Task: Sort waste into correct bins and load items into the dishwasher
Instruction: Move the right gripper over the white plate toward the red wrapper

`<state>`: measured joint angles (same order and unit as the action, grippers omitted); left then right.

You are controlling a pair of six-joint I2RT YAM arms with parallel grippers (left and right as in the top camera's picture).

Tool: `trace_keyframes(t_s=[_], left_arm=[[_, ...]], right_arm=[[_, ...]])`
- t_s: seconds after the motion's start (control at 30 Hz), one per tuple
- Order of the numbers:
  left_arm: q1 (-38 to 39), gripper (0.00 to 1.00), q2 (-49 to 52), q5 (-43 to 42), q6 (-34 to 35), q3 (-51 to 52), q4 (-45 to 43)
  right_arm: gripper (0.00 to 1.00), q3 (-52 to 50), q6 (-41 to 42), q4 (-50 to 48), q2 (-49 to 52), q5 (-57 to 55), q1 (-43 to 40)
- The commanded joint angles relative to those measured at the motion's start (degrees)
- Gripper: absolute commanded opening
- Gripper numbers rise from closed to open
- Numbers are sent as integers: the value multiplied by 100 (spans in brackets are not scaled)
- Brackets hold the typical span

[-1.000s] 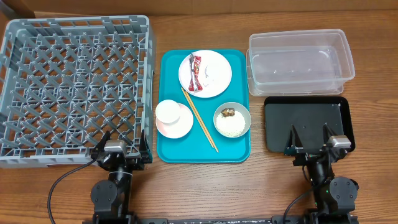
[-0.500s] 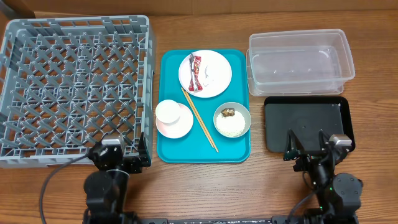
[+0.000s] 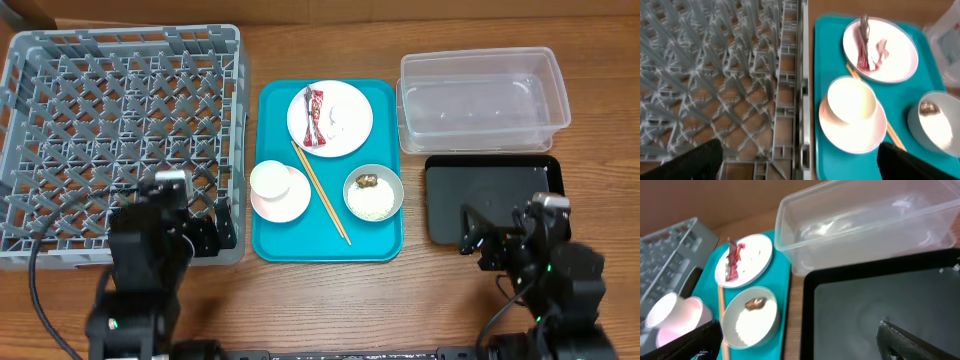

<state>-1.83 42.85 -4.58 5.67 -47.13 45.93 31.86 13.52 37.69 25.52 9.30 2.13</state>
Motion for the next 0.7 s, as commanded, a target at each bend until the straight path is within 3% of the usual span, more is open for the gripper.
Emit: trace_keyframes(t_s=[0.0, 0.23, 0.5, 0.67], left_arm=[[46, 100, 385, -125, 57, -509, 319], [44, 100, 844, -131, 72, -557, 610], [35, 100, 999, -94, 118, -560, 671], [31, 100, 1049, -26, 114, -680, 922]], right_arm=[[100, 682, 24, 223, 647, 448, -28], [100, 1775, 2, 1237, 2048, 695, -28], [100, 2179, -2, 868, 2758, 1373, -26], [100, 2817, -79, 1294, 3473, 1368, 122]])
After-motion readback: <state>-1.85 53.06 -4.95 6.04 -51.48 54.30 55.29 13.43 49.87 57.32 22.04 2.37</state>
